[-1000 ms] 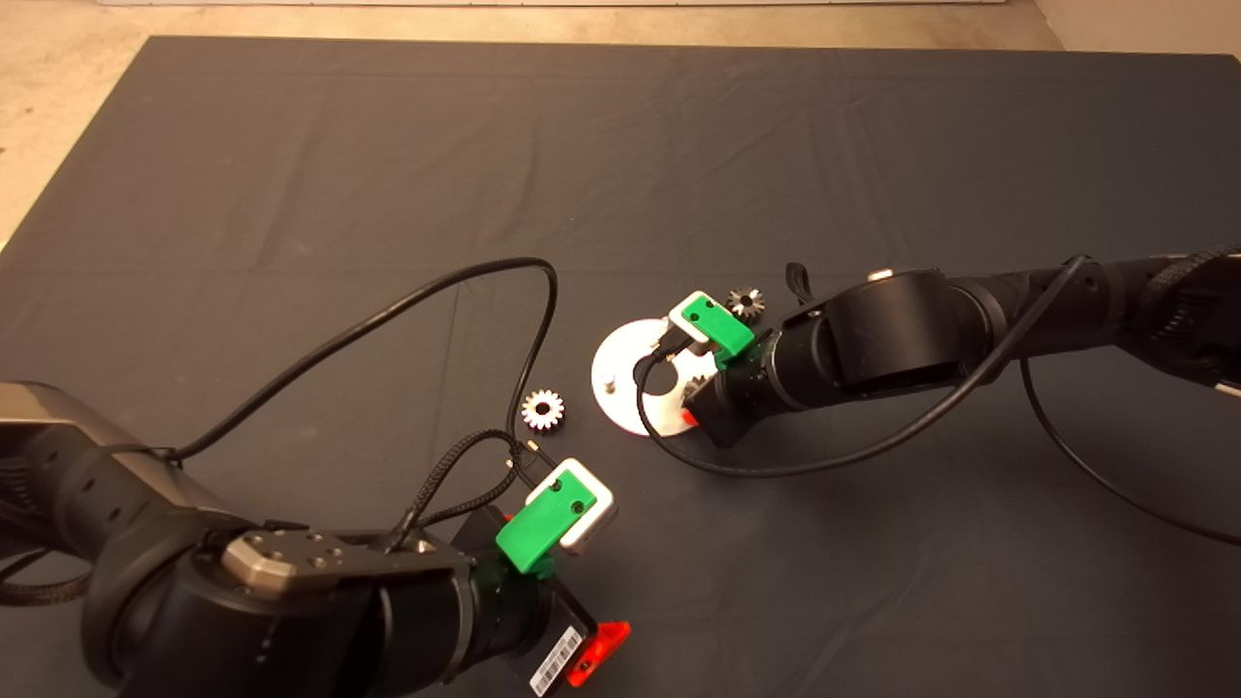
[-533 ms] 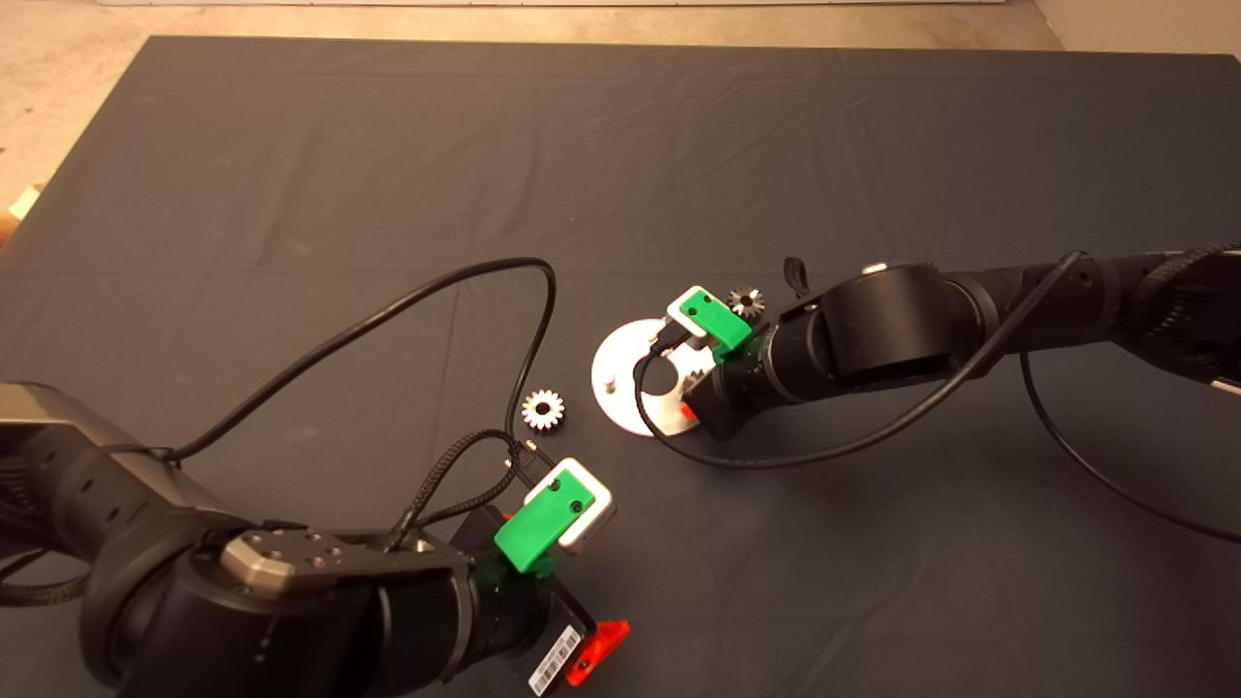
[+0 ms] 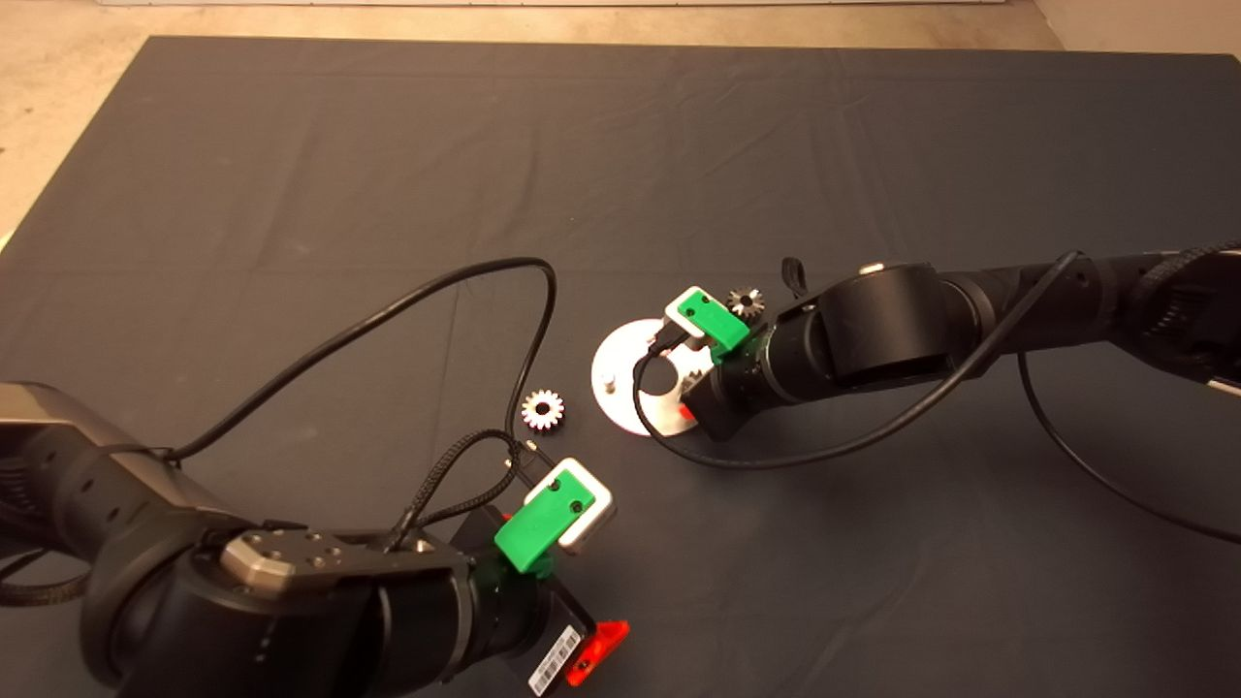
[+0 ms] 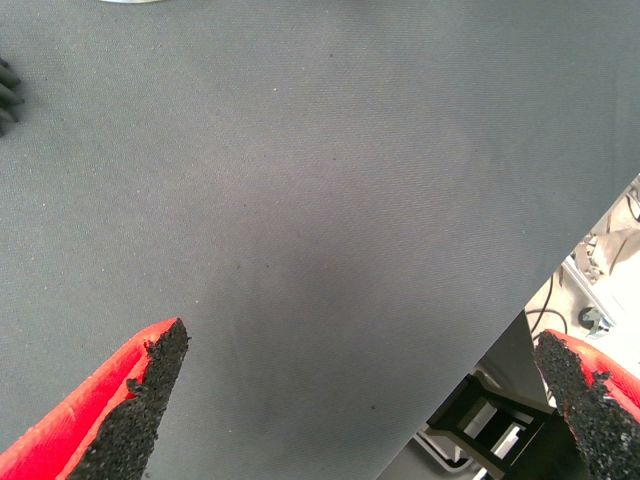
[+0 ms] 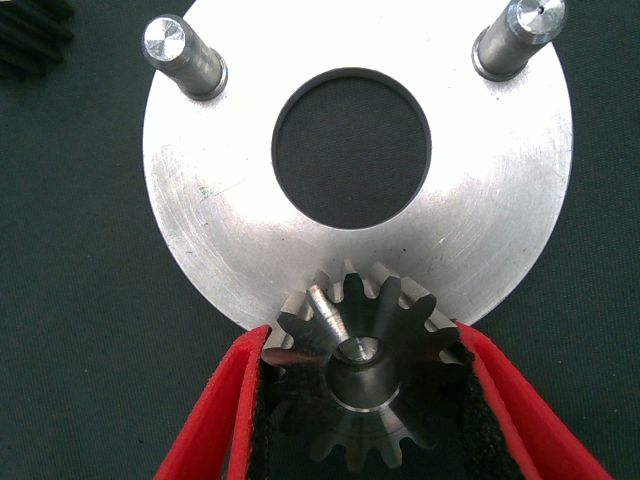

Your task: Install three planetary gears onto the carrier pins

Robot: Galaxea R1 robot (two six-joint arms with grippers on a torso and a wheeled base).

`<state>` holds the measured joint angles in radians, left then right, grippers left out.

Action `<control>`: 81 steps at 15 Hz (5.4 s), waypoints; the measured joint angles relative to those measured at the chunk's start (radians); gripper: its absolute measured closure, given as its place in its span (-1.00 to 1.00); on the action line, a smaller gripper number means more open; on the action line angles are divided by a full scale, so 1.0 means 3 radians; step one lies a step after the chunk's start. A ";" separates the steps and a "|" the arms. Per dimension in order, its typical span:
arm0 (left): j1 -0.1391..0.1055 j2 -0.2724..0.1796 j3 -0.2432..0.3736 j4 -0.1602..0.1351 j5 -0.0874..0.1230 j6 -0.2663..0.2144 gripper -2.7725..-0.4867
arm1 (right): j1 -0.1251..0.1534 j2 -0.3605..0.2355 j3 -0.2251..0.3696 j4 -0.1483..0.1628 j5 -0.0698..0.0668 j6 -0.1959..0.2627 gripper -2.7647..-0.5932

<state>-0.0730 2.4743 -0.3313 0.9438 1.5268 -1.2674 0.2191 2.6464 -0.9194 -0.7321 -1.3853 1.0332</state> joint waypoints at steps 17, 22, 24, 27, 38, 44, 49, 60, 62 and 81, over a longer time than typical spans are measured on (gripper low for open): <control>0.0000 0.0000 0.0000 0.0000 0.0000 0.0000 -0.77 | -0.0030 0.0034 -0.0049 0.0000 -0.0023 -0.0130 0.60; 0.0000 0.0000 0.0000 0.0000 0.0000 0.0000 -0.77 | -0.0030 0.0064 -0.0056 0.0000 -0.0029 -0.0131 0.60; 0.0000 0.0000 0.0000 0.0000 0.0000 0.0000 -0.77 | -0.0030 0.0063 -0.0060 0.0001 -0.0026 -0.0131 0.60; 0.0000 0.0000 0.0000 0.0000 0.0000 0.0000 -0.77 | -0.0036 0.0063 -0.0064 0.0000 -0.0024 -0.0131 0.60; 0.0000 0.0000 0.0000 0.0000 0.0000 0.0000 -0.77 | -0.0036 0.0062 -0.0067 0.0000 -0.0023 -0.0136 0.57; 0.0000 0.0000 0.0000 0.0000 0.0000 0.0000 -0.77 | -0.0035 0.0062 -0.0069 0.0000 -0.0018 -0.0136 0.46; 0.0000 0.0000 0.0000 0.0000 0.0000 0.0000 -0.77 | -0.0035 0.0062 -0.0069 -0.0001 -0.0013 -0.0138 0.36; 0.0000 -0.0001 0.0000 0.0000 0.0000 -0.0010 -0.77 | 0.0076 -0.0040 -0.0067 -0.0001 0.0023 -0.0123 0.07; 0.0000 -0.0001 0.0000 0.0000 0.0000 -0.0010 -0.77 | 0.0077 -0.0049 -0.0065 -0.0001 0.0030 -0.0121 0.07; 0.0001 0.0000 0.0000 0.0000 0.0000 -0.0030 -0.77 | 0.0314 -0.0550 -0.0354 -0.0001 0.0277 -0.0104 -0.19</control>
<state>-0.0726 2.4743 -0.3313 0.9438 1.5268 -1.2766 0.3132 2.4813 -1.0256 -0.7326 -1.3021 1.0021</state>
